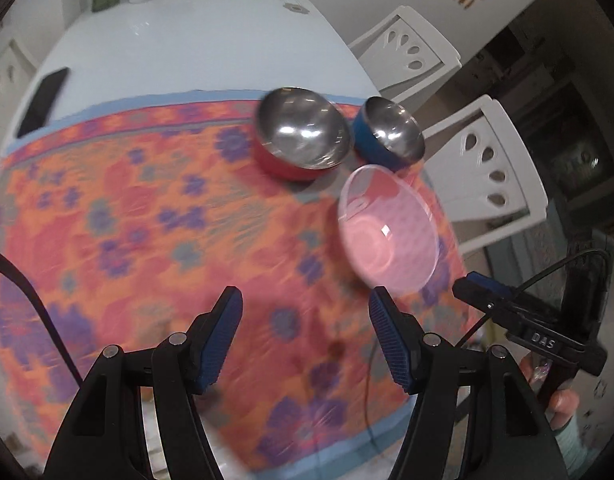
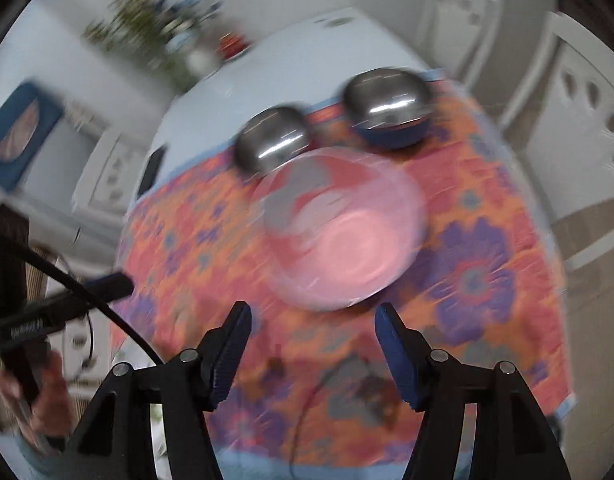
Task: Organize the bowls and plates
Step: 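Move both grippers to the pink cartoon bowl rim and close on it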
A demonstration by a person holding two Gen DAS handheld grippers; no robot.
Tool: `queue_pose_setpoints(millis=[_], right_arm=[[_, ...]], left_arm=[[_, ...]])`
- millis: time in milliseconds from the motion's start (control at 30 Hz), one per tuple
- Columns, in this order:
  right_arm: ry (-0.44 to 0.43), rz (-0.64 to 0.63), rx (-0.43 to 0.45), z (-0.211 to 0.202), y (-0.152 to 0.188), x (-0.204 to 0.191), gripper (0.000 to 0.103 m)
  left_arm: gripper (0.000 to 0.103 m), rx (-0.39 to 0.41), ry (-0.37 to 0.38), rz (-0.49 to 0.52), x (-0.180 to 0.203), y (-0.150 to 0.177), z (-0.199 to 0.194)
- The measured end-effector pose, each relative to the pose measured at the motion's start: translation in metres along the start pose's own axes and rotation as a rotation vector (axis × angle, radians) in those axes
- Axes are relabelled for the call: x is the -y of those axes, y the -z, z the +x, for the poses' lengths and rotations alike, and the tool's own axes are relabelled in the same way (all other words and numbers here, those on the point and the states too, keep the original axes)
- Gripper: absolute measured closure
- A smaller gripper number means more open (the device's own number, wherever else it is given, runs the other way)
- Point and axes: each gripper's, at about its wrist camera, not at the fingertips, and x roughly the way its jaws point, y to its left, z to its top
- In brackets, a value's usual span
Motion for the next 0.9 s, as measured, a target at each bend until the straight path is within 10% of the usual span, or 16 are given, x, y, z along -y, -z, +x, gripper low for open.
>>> queue_pose_setpoints(millis=[400, 567, 900], right_arm=[[0.015, 0.002, -0.058, 0.063, -0.045, 0.069, 0.057], [0.021, -0.028, -0.088, 0.081, -0.046, 0.07, 0.069], [0.031, -0.116, -0.122, 0.094, -0.041, 0.059, 0.09]], left_arm=[[0.05, 0.005, -0.086, -0.111, 0.039, -0.026, 0.106], [0.086, -0.013, -0.102, -0.122, 0.04, -0.027, 0.127], [0.089, 0.012, -0.083, -0.135, 0.045, -0.016, 0.125]])
